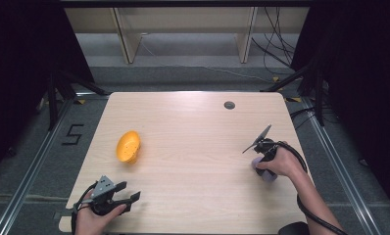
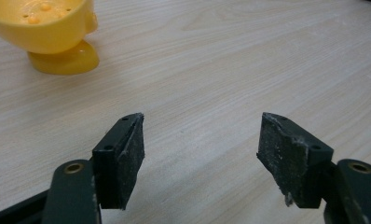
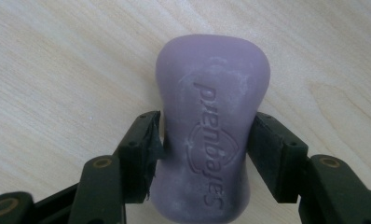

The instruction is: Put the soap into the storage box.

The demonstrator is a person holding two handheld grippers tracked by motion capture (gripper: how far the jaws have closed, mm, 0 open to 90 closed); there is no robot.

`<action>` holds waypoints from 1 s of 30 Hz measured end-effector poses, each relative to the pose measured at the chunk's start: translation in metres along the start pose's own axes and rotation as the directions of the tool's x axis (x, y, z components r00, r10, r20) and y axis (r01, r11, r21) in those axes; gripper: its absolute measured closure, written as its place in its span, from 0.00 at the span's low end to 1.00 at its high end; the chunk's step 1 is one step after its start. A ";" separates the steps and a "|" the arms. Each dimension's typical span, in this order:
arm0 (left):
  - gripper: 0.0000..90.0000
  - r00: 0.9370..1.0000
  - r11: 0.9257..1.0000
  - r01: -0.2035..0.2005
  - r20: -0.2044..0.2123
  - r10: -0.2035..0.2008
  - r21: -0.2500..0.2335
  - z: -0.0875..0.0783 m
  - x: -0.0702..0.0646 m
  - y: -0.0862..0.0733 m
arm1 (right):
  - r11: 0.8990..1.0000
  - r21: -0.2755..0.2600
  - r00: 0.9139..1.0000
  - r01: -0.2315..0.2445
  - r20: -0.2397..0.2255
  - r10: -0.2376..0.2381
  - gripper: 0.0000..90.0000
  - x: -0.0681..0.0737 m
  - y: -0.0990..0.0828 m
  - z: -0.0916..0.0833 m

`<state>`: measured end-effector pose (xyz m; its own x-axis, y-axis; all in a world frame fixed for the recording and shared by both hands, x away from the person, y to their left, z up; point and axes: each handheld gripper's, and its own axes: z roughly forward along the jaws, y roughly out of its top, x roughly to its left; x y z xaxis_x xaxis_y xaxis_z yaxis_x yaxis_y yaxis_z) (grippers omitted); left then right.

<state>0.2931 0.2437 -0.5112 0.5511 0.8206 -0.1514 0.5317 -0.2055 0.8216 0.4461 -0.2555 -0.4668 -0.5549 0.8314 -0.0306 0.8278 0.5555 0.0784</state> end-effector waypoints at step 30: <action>0.35 1.000 1.000 -0.005 0.000 0.005 0.016 0.000 0.000 0.000 | 0.998 -0.023 0.999 -0.051 0.005 0.051 0.56 0.001 -0.004 0.006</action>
<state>0.2932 0.2435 -0.5112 0.5536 0.8197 -0.1470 0.5390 -0.2181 0.8136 0.4425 -0.2569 -0.4732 -0.5112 0.8589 -0.0318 0.8530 0.5116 0.1032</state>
